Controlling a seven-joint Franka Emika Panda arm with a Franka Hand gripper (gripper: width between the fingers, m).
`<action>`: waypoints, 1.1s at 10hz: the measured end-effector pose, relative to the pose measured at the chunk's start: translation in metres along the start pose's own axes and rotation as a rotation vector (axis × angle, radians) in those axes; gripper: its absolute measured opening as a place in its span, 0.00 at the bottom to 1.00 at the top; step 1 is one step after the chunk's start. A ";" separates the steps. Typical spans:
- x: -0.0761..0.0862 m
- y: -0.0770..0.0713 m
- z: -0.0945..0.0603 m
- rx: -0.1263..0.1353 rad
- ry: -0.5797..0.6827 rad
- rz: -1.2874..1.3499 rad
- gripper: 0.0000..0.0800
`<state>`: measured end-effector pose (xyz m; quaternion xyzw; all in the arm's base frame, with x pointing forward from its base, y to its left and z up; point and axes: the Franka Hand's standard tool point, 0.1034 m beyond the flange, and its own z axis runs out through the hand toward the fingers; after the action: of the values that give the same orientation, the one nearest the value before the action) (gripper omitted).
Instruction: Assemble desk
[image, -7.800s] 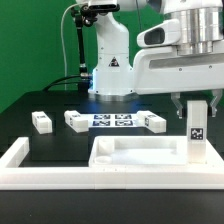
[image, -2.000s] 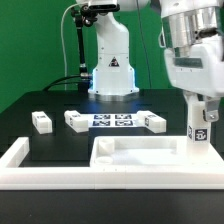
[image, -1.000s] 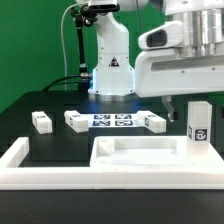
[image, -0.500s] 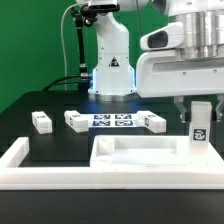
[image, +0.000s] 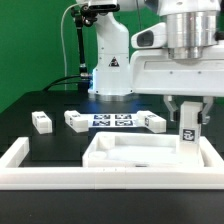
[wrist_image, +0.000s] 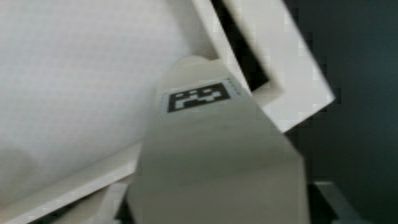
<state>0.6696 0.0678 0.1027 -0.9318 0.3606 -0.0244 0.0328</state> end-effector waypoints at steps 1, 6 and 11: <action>0.002 0.003 0.000 -0.006 0.004 0.038 0.38; 0.004 0.006 0.001 -0.014 0.009 0.076 0.67; -0.014 0.000 -0.041 0.007 -0.009 0.059 0.81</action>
Offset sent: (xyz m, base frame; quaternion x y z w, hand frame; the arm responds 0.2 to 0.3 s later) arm 0.0000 0.0000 0.0000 0.0000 0.0000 0.0000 1.0000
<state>0.6565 0.0750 0.1431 -0.9208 0.3875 -0.0205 0.0383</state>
